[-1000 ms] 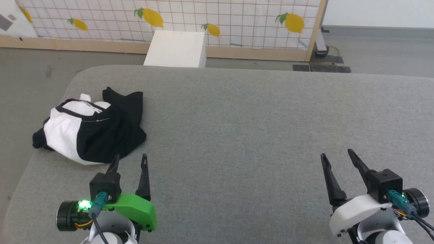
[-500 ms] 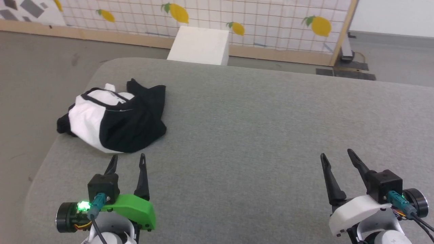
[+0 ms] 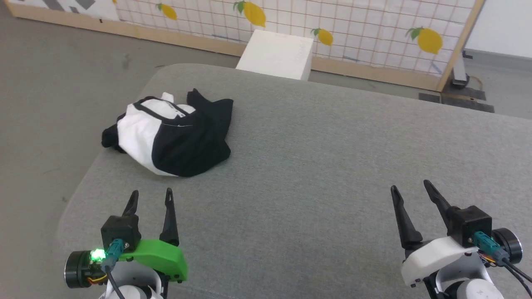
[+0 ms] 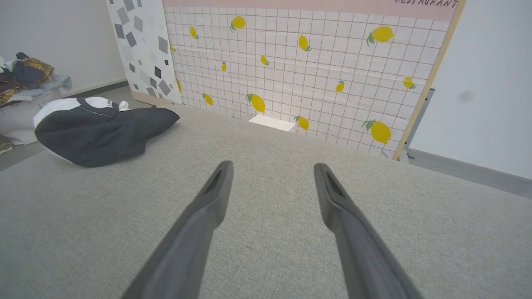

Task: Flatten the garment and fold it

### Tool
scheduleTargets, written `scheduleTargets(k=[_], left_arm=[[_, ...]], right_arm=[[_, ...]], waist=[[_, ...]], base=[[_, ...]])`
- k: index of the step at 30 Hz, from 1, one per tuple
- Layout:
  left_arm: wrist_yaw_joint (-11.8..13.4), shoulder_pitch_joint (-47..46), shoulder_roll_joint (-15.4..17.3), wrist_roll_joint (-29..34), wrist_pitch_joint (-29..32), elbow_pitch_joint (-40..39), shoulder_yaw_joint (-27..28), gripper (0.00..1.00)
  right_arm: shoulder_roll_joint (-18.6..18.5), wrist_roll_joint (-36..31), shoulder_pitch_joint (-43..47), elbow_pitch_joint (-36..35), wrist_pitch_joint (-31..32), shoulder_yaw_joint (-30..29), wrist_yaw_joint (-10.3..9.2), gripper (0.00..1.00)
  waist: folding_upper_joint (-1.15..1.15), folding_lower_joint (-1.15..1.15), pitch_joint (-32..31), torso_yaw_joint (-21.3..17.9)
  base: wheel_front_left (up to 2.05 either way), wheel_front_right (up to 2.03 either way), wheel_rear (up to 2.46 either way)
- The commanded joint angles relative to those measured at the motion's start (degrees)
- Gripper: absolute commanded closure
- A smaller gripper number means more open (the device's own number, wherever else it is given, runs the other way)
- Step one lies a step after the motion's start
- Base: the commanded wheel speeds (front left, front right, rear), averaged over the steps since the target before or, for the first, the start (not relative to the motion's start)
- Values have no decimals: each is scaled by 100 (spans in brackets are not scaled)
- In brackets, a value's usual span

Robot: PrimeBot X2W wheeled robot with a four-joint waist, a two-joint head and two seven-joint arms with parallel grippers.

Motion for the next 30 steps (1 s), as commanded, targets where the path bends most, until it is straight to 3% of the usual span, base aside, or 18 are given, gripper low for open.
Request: scheduleTargets(k=[1, 30], left_arm=[[54, -89, 59, -47, -60, 31, -7, 0], [341, -55, 235, -447, -406, 187, -141, 0]], right_arm=[[4, 55, -127, 23, -78, 8, -4, 0], [6, 85, -289, 122, -235, 59, -6, 0]], waist=[[0, 0, -5, 97], [0, 0, 43, 907]], base=[[0, 0, 0], [0, 0, 0]])
